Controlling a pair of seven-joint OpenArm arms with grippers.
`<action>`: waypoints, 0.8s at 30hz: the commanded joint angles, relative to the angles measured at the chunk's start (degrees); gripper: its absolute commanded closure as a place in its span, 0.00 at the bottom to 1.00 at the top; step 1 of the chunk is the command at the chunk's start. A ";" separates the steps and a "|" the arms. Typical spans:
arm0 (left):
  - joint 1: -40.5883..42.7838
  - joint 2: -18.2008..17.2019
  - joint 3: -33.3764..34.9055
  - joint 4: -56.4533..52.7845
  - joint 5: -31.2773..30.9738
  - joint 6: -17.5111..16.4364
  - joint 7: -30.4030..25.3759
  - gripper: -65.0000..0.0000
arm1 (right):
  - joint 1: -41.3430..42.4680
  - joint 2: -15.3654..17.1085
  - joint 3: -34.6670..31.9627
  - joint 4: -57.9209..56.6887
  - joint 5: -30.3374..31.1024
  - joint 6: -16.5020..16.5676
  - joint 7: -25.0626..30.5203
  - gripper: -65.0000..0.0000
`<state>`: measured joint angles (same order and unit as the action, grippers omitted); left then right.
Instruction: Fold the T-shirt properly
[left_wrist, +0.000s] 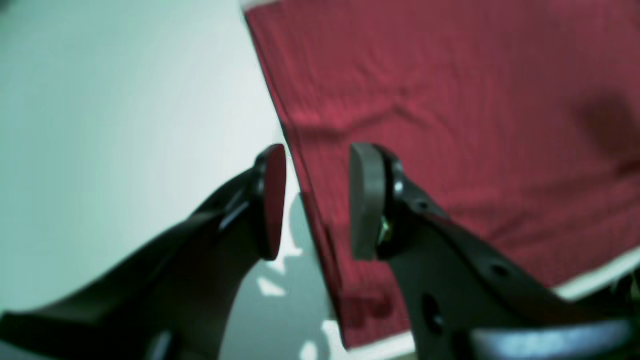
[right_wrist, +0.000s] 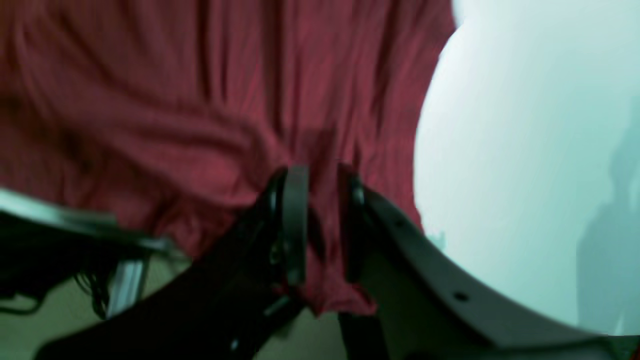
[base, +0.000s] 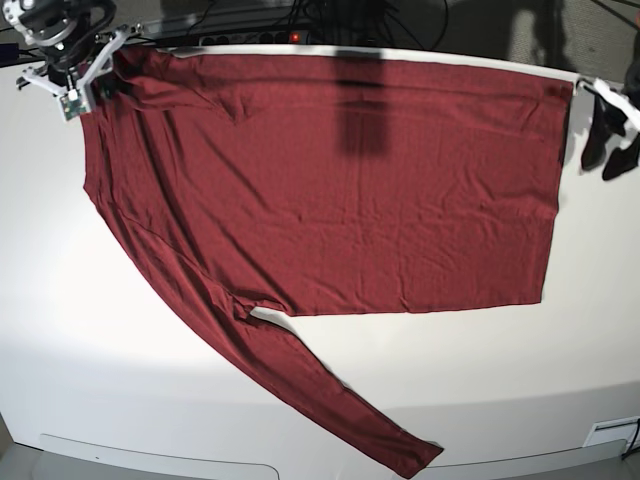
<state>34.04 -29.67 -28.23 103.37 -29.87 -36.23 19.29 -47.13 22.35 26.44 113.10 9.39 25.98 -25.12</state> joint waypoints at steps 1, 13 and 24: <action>-0.87 -0.85 -0.61 0.72 -1.70 -0.09 0.48 0.68 | 0.31 0.50 1.07 1.05 0.72 -0.46 0.57 0.82; -7.82 -0.81 -0.59 -1.42 -9.18 -0.11 3.17 0.68 | 6.69 0.66 2.05 1.07 2.78 1.62 -2.36 0.55; -25.53 -0.66 -0.55 -26.58 -9.18 -3.77 3.23 0.68 | 20.74 0.63 2.03 1.01 13.92 4.70 -14.05 0.55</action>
<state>8.95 -29.06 -28.25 75.75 -37.95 -39.72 24.01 -26.50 22.24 28.03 113.14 22.90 30.55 -40.34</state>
